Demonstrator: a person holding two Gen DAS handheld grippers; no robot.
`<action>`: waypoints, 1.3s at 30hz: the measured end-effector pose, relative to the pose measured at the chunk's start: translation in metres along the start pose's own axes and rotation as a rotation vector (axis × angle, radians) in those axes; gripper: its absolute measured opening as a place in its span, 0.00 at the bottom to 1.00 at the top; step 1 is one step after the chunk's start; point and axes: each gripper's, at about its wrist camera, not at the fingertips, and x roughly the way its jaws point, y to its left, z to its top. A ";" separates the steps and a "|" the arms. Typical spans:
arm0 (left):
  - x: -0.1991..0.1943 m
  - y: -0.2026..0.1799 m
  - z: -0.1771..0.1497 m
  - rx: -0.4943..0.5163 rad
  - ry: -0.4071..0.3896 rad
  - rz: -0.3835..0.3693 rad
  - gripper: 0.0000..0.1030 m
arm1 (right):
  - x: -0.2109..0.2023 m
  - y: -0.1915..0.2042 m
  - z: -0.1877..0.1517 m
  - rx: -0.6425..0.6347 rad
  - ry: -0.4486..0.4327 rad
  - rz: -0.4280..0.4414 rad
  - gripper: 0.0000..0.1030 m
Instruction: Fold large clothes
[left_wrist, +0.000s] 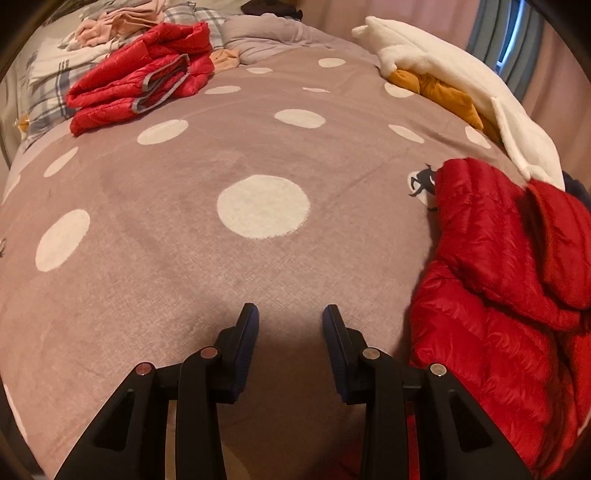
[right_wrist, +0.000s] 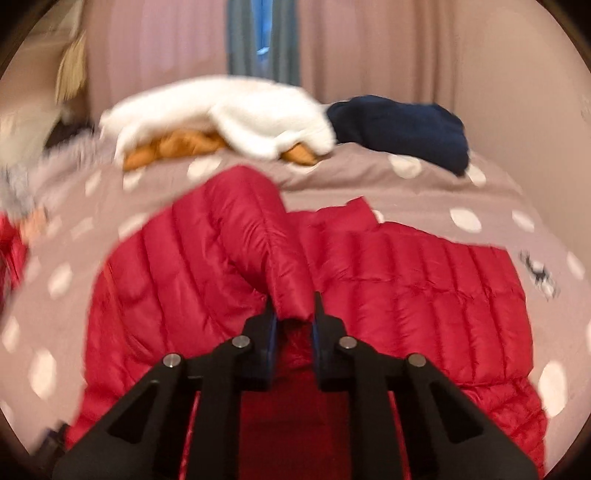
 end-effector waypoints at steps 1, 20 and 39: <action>0.000 0.000 0.000 -0.001 0.000 -0.001 0.33 | -0.001 -0.013 0.002 0.058 0.007 0.009 0.15; 0.000 -0.002 -0.001 0.002 -0.006 0.019 0.33 | -0.010 -0.103 -0.022 0.270 0.073 -0.106 0.47; 0.001 -0.004 0.000 0.010 -0.004 0.036 0.35 | -0.044 -0.124 -0.026 0.300 0.062 -0.048 0.77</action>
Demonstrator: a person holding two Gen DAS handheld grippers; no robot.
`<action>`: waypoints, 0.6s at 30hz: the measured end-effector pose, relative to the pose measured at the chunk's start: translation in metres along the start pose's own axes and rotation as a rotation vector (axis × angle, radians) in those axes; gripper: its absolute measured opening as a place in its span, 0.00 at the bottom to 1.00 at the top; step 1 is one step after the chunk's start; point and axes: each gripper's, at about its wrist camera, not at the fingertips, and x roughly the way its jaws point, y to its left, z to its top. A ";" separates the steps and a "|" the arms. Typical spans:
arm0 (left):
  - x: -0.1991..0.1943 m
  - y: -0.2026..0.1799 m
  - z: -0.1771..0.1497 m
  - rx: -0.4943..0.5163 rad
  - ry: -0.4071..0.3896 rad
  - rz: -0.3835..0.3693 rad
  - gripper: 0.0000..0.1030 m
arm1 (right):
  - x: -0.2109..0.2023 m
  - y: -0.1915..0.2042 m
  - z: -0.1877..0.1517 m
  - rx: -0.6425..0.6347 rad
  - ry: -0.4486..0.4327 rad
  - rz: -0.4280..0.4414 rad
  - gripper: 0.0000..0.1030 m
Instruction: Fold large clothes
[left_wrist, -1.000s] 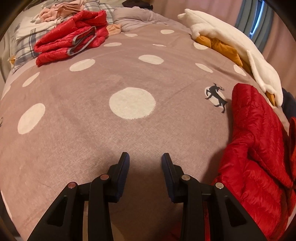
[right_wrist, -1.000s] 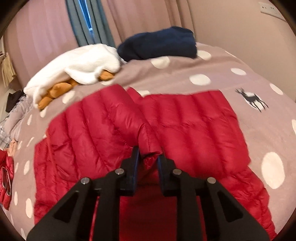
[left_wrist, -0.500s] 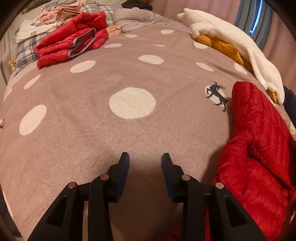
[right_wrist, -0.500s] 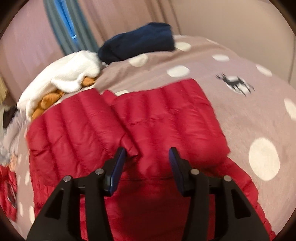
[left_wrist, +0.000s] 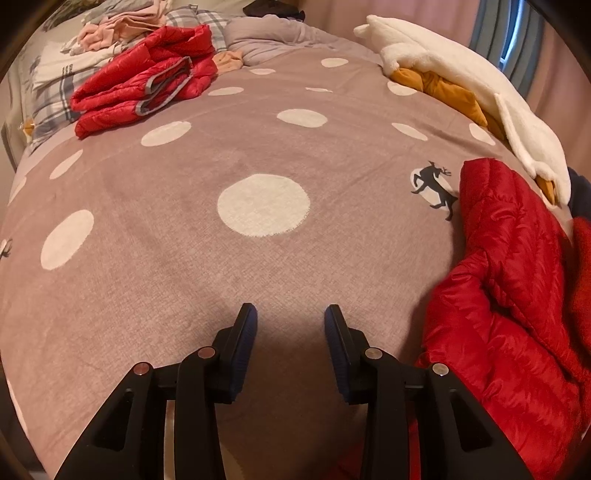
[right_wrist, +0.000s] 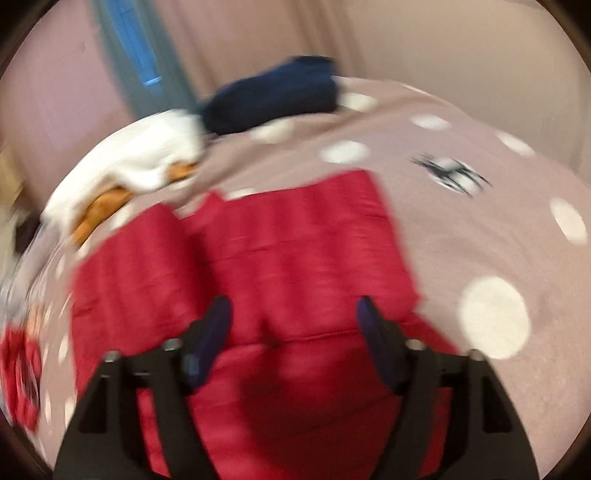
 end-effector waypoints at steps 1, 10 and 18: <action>0.000 0.000 0.000 -0.002 -0.001 -0.002 0.35 | -0.003 0.016 -0.002 -0.056 -0.011 0.021 0.82; 0.001 -0.001 0.000 -0.003 0.004 -0.002 0.39 | 0.030 0.119 -0.033 -0.383 0.026 0.045 0.92; 0.002 -0.004 -0.001 0.007 0.006 0.002 0.43 | 0.051 0.169 -0.050 -0.597 -0.018 -0.011 0.65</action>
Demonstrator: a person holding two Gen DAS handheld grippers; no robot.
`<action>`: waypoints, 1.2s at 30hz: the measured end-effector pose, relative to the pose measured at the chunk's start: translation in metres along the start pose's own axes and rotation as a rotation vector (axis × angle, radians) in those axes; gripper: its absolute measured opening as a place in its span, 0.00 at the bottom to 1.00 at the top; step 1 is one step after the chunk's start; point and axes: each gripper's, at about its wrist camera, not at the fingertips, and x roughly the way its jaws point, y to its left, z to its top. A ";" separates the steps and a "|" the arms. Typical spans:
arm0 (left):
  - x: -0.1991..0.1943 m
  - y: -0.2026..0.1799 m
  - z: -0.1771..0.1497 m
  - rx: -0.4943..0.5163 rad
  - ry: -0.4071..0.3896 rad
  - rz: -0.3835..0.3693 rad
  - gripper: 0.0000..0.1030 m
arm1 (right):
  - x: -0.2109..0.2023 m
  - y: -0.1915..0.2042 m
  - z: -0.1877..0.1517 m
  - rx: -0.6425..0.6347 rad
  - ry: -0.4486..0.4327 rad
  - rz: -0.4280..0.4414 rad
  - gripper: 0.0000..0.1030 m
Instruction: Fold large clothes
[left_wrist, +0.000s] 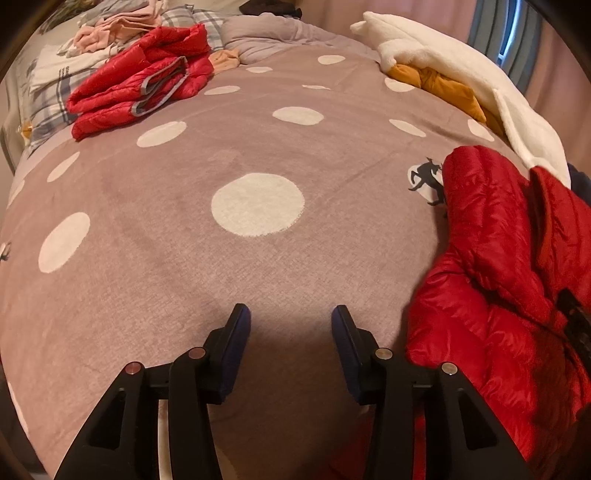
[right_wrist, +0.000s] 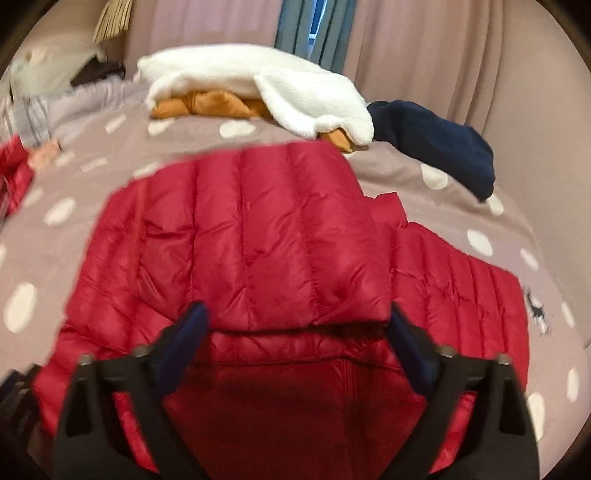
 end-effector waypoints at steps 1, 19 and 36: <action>0.000 0.001 0.000 -0.003 0.002 -0.002 0.44 | 0.008 -0.001 -0.001 0.011 0.019 -0.002 0.38; -0.002 -0.001 -0.002 0.009 -0.001 0.009 0.47 | -0.010 -0.212 -0.071 0.802 0.058 -0.036 0.12; -0.002 0.002 0.001 -0.013 0.001 -0.021 0.49 | 0.014 -0.004 0.011 0.201 0.064 0.149 0.90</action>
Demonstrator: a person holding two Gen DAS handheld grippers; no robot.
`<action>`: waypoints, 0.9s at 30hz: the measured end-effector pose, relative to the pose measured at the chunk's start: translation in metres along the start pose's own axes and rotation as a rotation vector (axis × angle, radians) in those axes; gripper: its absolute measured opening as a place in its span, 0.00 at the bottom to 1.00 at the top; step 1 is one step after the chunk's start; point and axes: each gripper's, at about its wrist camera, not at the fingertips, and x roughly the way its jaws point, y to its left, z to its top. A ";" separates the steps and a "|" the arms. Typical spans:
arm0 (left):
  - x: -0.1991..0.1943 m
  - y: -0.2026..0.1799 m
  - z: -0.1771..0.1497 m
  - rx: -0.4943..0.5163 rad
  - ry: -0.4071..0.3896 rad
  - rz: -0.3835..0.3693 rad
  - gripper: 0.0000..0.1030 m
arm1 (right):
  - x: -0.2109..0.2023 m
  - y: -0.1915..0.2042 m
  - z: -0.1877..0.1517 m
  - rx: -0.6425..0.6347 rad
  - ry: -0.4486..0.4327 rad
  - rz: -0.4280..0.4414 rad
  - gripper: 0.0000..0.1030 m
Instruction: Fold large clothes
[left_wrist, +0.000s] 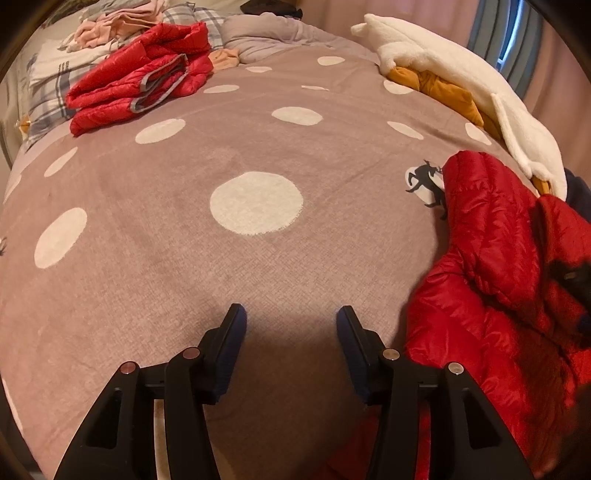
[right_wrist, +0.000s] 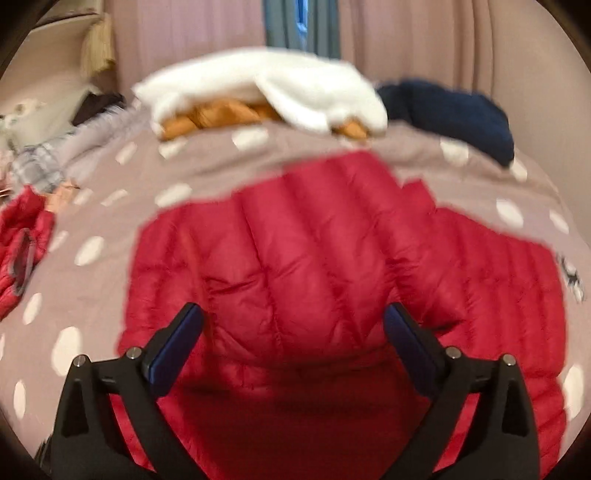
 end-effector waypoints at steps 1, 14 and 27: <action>0.000 0.000 0.001 0.000 0.003 0.002 0.50 | 0.011 -0.004 -0.002 0.023 0.021 -0.008 0.74; 0.001 -0.003 -0.002 0.011 -0.004 0.010 0.54 | -0.051 -0.129 -0.002 0.468 -0.150 -0.020 0.20; -0.014 -0.001 -0.011 0.030 0.052 -0.121 0.55 | -0.115 -0.229 -0.060 0.542 -0.108 -0.187 0.77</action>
